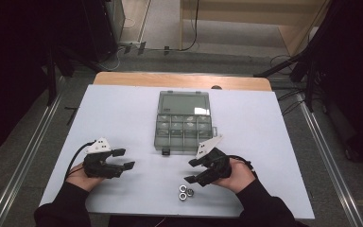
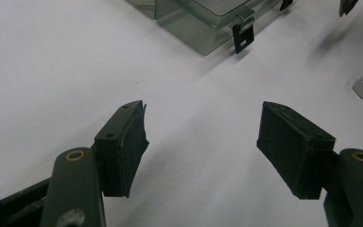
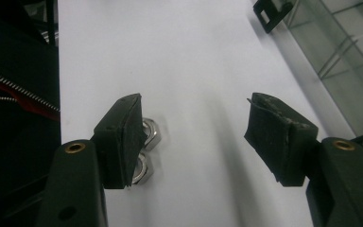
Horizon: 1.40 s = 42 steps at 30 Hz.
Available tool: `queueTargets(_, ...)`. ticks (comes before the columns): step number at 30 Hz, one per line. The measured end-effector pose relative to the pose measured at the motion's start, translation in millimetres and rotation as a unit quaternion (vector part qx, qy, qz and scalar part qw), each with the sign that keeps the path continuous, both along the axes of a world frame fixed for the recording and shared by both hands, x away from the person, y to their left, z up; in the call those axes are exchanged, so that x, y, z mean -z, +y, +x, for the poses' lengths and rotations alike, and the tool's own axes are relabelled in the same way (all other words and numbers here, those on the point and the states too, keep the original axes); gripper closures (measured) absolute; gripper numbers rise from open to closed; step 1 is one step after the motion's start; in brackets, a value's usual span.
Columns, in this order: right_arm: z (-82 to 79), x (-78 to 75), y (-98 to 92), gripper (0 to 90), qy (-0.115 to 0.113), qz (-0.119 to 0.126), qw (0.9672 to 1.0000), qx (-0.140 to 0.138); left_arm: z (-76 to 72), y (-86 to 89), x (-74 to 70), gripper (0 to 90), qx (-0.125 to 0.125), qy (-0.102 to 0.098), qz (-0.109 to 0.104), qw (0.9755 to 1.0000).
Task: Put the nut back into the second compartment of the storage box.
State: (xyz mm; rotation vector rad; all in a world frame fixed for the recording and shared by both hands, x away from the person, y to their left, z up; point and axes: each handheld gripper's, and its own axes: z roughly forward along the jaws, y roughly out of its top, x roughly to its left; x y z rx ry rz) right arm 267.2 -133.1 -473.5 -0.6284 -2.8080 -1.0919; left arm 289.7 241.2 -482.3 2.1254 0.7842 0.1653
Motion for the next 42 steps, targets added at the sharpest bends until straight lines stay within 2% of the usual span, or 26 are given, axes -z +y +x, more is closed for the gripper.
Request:
queueTargets(11, -11.7, 9.2, -5.7, 40.5, 0.006, -0.014, 0.9998, -0.012, 2.7, -0.3, 0.7, 32.8, 0.000, 0.003, -0.001, 1.0000)
queueTargets(16, -17.3, 13.2, -6.3, 42.1, 0.001, -0.021, 0.9996, -0.021, 3.0, -0.5, 0.5, 32.8, 0.000, 0.003, -0.002, 1.0000)
queueTargets(20, -20.4, 16.6, -7.0, 44.1, 0.005, -0.020, 0.9994, -0.026, 3.9, 0.3, 0.3, 32.8, -0.001, 0.003, -0.003, 1.0000)
queueTargets(25, -24.4, 19.9, -5.8, 46.4, 0.016, -0.021, 0.9992, -0.031, 4.2, -0.6, 0.7, 32.8, 0.002, 0.003, -0.001, 1.0000)
queueTargets(31, -26.3, 22.4, -4.4, 49.6, 0.013, -0.018, 0.9990, -0.040, 4.2, -0.7, 0.6, 32.8, 0.000, 0.003, 0.000, 1.0000)
queueTargets(35, -27.3, 25.0, -1.6, 50.8, 0.026, -0.023, 0.9983, -0.046, 3.7, -0.2, -0.5, 32.8, -0.002, -0.001, -0.004, 1.0000)
queueTargets(42, -29.1, 26.5, 4.5, 57.0, 0.024, -0.030, 0.9976, -0.058, 3.7, -1.0, 0.2, 32.8, 0.000, -0.001, 0.000, 1.0000)
